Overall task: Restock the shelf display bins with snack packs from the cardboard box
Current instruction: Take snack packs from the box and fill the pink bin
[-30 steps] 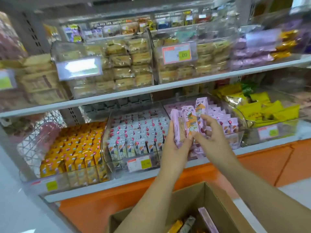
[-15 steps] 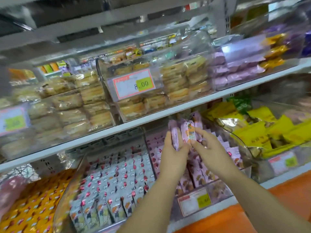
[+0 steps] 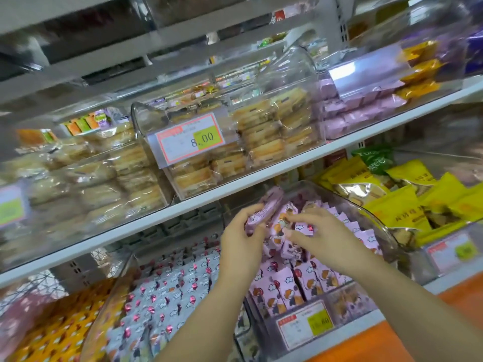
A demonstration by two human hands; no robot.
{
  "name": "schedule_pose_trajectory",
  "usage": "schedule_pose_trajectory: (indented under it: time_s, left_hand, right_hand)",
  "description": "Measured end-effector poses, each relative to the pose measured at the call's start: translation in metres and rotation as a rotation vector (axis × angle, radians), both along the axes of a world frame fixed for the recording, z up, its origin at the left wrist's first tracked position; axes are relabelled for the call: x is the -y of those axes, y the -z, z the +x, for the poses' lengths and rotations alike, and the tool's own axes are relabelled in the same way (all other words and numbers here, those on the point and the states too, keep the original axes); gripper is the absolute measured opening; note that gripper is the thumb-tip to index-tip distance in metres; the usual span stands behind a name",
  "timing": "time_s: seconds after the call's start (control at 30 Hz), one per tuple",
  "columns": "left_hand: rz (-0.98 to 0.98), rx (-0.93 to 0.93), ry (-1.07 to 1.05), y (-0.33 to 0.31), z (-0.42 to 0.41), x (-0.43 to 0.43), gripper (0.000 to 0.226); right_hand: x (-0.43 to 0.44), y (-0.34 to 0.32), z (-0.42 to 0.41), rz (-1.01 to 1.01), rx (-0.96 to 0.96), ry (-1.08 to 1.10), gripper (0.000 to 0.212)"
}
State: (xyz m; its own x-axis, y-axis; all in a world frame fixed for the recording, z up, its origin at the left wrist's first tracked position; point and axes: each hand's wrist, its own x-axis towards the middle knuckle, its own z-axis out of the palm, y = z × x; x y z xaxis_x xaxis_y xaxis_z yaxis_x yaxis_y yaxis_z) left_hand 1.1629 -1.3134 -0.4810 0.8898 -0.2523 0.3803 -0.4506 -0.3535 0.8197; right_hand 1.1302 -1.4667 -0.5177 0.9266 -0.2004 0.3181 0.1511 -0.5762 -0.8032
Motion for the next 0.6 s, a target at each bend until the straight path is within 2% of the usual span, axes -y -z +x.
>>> schedule_pose_trajectory:
  time_s: [0.1, 0.17, 0.27, 0.4, 0.47, 0.6]
  left_hand:
    - [0.023, 0.086, 0.012, -0.002, -0.005, -0.012, 0.018]
    - [0.042, 0.146, -0.011, -0.001, -0.008, -0.021, 0.018]
    - [0.15, 0.271, -0.008, -0.002, -0.013, -0.036, 0.035]
    - [0.262, 0.403, 0.014, -0.012, -0.017, -0.055, 0.062]
    - [0.276, 0.439, 0.034, -0.016, -0.018, -0.062, 0.065]
    - [0.31, 0.426, 0.066, -0.022, -0.026, -0.064, 0.053]
  right_hand:
    - [-0.004, -0.005, -0.004, -0.1, -0.015, 0.044, 0.047]
    - [-0.007, -0.012, -0.006, -0.114, 0.059, 0.087, 0.047]
    - [-0.013, -0.024, -0.01, -0.087, 0.163, 0.021, 0.048]
    - [-0.017, -0.035, -0.018, 0.069, 0.121, -0.087, 0.075]
    - [-0.016, -0.039, -0.021, 0.084, 0.1, -0.128, 0.069]
    - [-0.013, -0.043, -0.026, 0.013, 0.085, -0.172, 0.039]
